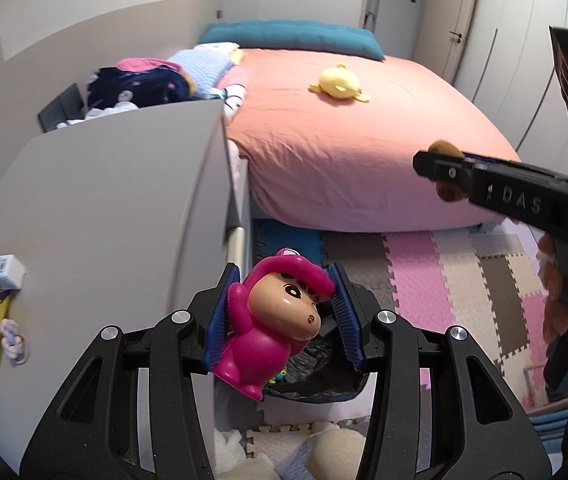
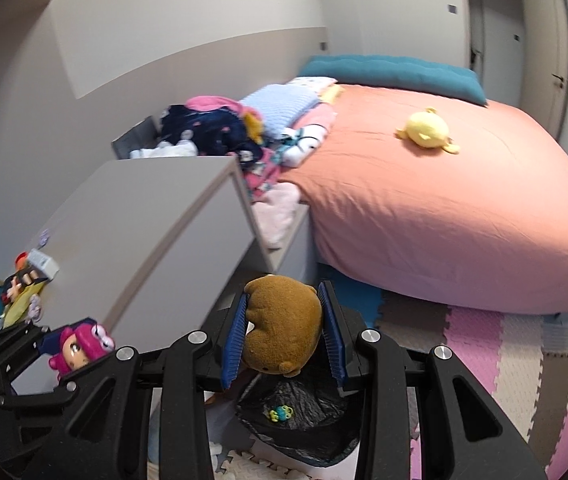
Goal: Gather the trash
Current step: 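Carry the doll and bear over the black bin and open both tools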
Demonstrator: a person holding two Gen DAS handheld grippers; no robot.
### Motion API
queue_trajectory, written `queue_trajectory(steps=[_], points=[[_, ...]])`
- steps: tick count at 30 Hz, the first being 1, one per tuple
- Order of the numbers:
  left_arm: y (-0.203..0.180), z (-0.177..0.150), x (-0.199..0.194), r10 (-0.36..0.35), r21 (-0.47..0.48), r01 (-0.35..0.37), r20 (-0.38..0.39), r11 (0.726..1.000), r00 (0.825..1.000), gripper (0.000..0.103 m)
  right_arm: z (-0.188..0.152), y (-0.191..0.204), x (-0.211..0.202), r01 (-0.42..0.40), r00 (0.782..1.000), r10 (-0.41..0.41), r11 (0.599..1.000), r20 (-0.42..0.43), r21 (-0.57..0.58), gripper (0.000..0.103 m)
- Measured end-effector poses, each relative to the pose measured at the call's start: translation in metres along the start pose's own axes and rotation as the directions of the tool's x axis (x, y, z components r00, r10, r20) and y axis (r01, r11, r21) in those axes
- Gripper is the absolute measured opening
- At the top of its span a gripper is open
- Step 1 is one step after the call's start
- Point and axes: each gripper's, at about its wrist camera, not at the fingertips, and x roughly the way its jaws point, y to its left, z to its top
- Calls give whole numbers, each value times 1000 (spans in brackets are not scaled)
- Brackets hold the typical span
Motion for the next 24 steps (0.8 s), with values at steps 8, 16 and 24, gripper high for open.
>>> queue_trajectory(steps=[8, 16, 24], points=[[-16, -2, 20, -27, 28, 29, -44, 999, 999, 46, -2, -26, 8, 23, 1000, -22, 999, -19, 44, 37], [-25, 2, 38, -12, 40, 15, -90, 999, 996, 98, 4, -42, 24, 132, 991, -130, 988, -39, 75, 83], [-18, 4, 24, 10, 26, -9, -35, 1000, 999, 97, 4, -50, 18, 161, 987, -160, 984, -9, 79, 85]])
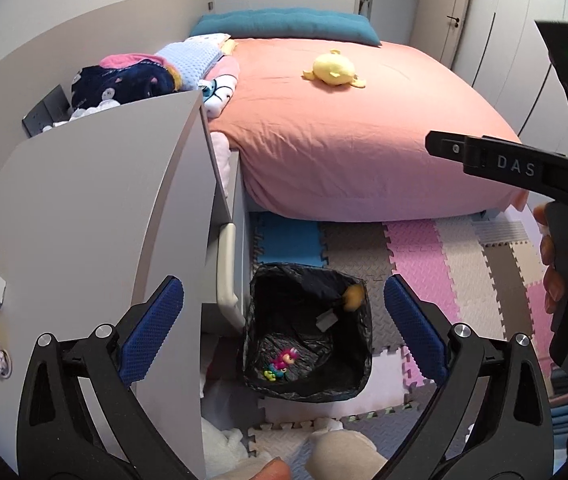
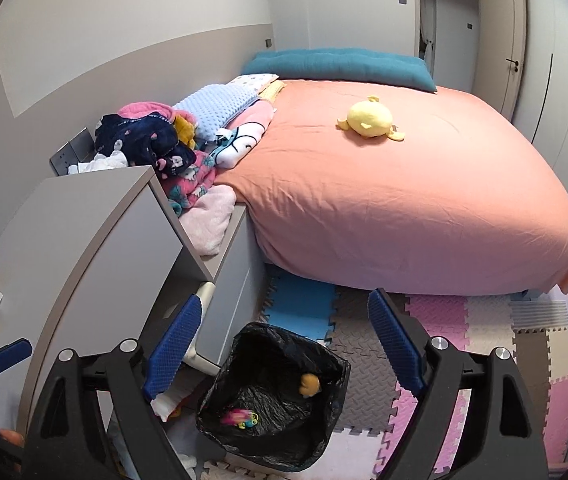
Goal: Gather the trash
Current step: 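Carry the doll and bear over the black bin and open both tools, then move both tools back over the table toward the yellow wrapper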
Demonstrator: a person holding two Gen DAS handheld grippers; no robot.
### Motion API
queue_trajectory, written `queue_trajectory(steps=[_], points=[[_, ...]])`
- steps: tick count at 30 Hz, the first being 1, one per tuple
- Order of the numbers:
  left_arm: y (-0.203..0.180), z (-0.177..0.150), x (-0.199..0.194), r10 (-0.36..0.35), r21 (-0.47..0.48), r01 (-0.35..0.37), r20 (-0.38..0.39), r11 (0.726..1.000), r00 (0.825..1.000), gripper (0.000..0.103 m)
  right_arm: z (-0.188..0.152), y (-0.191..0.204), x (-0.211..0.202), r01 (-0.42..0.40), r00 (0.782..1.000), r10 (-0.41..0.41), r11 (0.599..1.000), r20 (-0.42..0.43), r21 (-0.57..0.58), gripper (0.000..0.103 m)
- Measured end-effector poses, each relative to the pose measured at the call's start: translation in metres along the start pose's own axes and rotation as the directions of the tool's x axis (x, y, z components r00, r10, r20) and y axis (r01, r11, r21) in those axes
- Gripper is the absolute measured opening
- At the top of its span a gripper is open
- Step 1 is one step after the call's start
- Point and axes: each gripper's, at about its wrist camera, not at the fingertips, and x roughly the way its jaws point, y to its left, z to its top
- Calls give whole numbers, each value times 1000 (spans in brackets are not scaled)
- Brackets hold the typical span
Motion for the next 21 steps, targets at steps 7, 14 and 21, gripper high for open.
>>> queue_trajectory(steps=[7, 14, 21], points=[[8, -2, -7, 4, -9, -3, 8, 1000, 1000, 97, -4, 10, -3, -15, 1000, 15, 1000, -6, -7, 85], [30, -8, -22, 27, -40, -25, 28, 999, 999, 97, -3, 35, -10, -46, 999, 46, 998, 3, -40, 85], [63, -20, -42, 69, -87, -64, 46, 994, 997, 97, -3, 75, -14, -92, 996, 92, 992, 2, -89, 85]])
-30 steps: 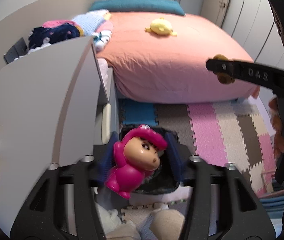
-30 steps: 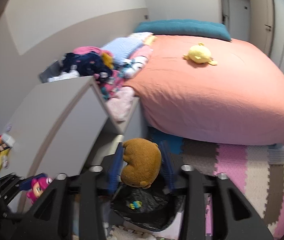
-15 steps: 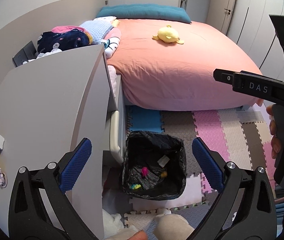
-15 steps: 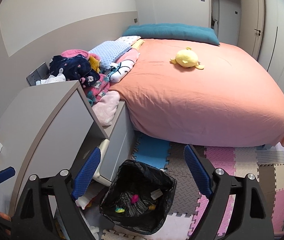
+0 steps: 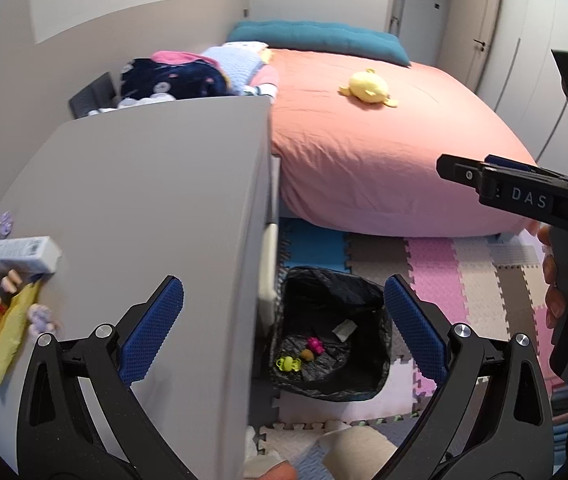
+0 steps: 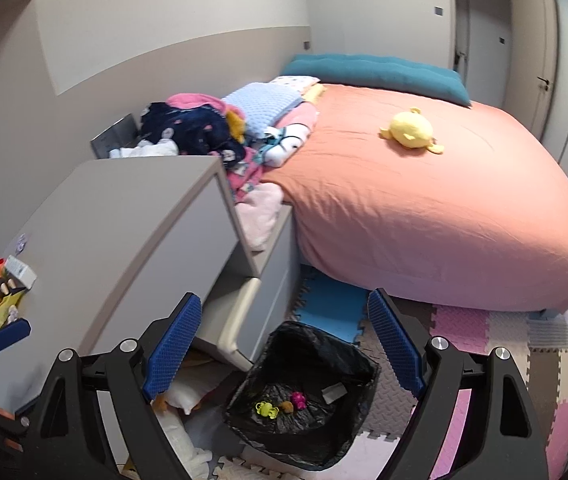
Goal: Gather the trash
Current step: 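Move both tools back over the table toward the yellow wrapper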
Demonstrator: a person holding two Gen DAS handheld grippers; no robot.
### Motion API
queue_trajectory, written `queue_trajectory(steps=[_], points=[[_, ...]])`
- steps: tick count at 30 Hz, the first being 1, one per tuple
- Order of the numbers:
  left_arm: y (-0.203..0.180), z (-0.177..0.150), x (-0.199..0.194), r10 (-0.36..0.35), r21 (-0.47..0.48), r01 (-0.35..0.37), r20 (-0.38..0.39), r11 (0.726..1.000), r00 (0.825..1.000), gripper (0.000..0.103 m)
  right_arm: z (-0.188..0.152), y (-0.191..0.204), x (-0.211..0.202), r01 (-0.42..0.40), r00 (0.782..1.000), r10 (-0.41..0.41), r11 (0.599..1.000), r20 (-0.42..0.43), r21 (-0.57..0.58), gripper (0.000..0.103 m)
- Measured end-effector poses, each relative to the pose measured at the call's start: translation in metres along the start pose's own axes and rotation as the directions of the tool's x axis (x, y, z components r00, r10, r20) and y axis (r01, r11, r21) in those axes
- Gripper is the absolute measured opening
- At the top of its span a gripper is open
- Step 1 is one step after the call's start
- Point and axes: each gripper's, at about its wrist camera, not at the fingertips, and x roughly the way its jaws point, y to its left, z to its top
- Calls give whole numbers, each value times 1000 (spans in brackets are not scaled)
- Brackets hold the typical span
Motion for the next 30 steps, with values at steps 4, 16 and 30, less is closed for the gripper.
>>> queue_trajectory(steps=[4, 16, 30], points=[[26, -6, -12, 24, -29, -24, 13, 999, 1000, 97, 2, 25, 1, -25, 1000, 25, 999, 1, -29, 85], [100, -34, -47, 145, -97, -140, 43, 985, 989, 97, 1, 111, 2, -138, 990, 137, 983, -15, -118, 85], [177, -67, -51, 242, -147, -239, 1, 960, 970, 87, -9, 193, 12, -231, 973, 221, 949, -70, -213, 85]])
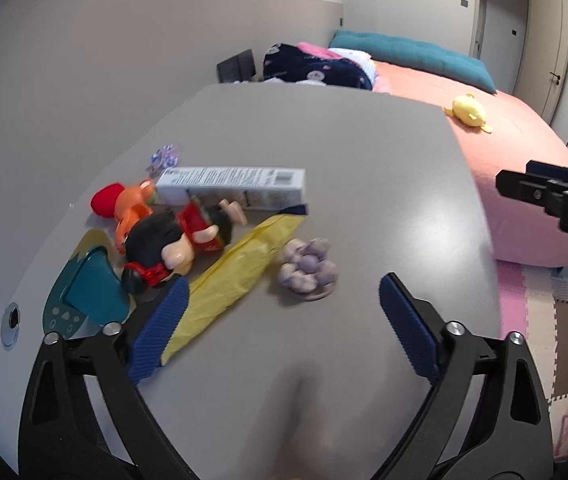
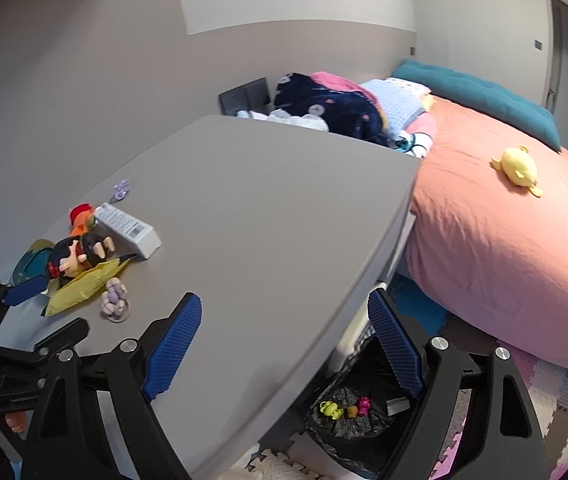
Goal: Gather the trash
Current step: 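Move both tools back over the table toward the yellow wrapper, then grasp the yellow snack wrapper with the left tool while the right tool grasps the purple flower toy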
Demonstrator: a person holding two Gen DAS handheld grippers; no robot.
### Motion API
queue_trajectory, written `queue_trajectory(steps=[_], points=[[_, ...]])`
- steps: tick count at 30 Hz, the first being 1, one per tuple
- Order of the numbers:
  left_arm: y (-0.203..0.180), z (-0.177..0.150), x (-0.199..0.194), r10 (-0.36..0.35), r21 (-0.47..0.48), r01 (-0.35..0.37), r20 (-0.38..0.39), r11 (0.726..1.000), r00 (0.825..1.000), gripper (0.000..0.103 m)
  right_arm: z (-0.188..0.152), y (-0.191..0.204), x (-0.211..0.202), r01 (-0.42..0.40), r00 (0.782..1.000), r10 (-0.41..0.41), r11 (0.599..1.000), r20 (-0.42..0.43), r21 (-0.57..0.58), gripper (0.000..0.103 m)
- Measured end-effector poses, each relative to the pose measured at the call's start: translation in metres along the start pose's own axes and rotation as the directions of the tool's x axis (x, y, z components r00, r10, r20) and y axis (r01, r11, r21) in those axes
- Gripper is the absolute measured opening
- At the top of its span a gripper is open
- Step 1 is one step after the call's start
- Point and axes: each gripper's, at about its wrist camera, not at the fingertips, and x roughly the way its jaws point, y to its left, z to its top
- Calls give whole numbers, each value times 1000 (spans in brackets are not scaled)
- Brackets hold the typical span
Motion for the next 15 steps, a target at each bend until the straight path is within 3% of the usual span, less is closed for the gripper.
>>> queue_trajectory(steps=[8, 15], points=[[22, -5, 26, 20, -13, -21, -49, 1000, 999, 67, 4, 21, 8, -34, 999, 34, 999, -10, -26, 85], [37, -10, 40, 49, -11, -50, -74, 999, 996, 60, 3, 42, 22, -82, 996, 80, 995, -36, -53, 85]])
